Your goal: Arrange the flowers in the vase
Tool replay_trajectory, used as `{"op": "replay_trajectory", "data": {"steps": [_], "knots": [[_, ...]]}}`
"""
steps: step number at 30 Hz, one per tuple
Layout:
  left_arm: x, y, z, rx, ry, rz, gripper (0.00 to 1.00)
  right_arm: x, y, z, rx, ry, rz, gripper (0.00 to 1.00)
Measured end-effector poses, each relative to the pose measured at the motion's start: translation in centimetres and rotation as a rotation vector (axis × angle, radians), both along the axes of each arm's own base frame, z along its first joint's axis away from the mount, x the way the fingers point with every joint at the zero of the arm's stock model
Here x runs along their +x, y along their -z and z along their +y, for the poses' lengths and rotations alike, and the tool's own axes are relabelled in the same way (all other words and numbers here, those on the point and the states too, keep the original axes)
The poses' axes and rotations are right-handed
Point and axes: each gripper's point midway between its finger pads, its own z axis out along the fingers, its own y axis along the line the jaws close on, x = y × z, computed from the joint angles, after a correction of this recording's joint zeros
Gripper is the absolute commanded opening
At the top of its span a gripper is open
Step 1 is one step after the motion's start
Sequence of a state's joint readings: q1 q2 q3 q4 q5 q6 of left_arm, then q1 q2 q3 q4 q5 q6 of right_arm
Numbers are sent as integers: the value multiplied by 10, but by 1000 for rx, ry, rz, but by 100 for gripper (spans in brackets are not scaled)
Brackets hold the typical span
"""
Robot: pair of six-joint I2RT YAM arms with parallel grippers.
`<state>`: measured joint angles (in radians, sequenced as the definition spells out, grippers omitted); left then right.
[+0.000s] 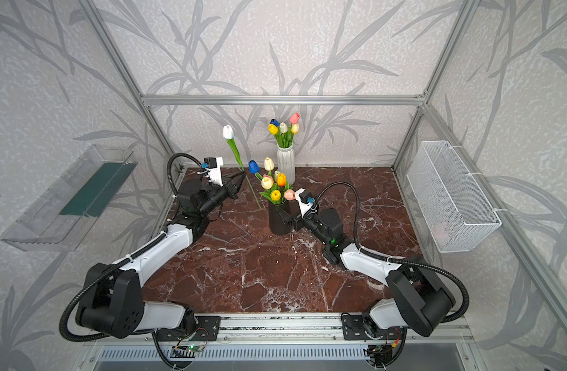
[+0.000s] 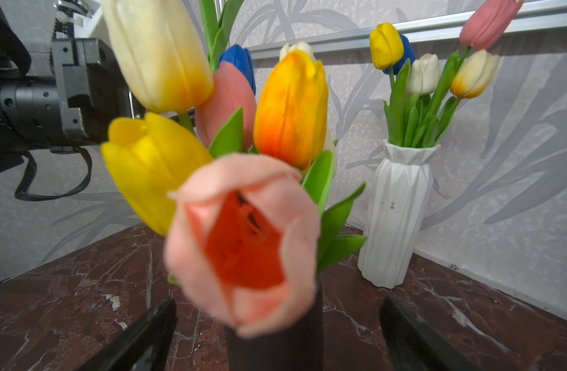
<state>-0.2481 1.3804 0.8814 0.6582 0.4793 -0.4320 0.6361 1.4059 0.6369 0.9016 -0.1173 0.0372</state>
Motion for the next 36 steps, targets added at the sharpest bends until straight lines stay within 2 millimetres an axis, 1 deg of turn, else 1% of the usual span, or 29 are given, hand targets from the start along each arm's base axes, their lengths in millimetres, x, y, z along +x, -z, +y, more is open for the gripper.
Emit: {"op": "replay_trajectory", "data": {"steps": [3, 7, 11, 17, 24, 31, 36], "knots": [[0, -7, -6, -24, 15, -30, 0, -3, -11, -2, 34, 5, -46, 99], [6, -6, -13, -36, 16, -38, 0, -13, -10, -11, 47, 15, -69, 99], [13, -12, -19, -54, 27, -52, 0, -22, -13, -21, 51, 36, -88, 99], [8, -16, -33, -66, 51, -65, 0, -28, -31, -31, 61, 62, -143, 99], [2, -24, -42, -72, 63, -78, 0, -29, -27, -34, 48, 73, -140, 99], [-7, -41, -47, -62, 60, -120, 0, -29, -27, -34, 48, 73, -140, 99], [-3, -39, -45, -23, 31, -137, 0, -29, -26, -34, 47, 71, -139, 99]]}}
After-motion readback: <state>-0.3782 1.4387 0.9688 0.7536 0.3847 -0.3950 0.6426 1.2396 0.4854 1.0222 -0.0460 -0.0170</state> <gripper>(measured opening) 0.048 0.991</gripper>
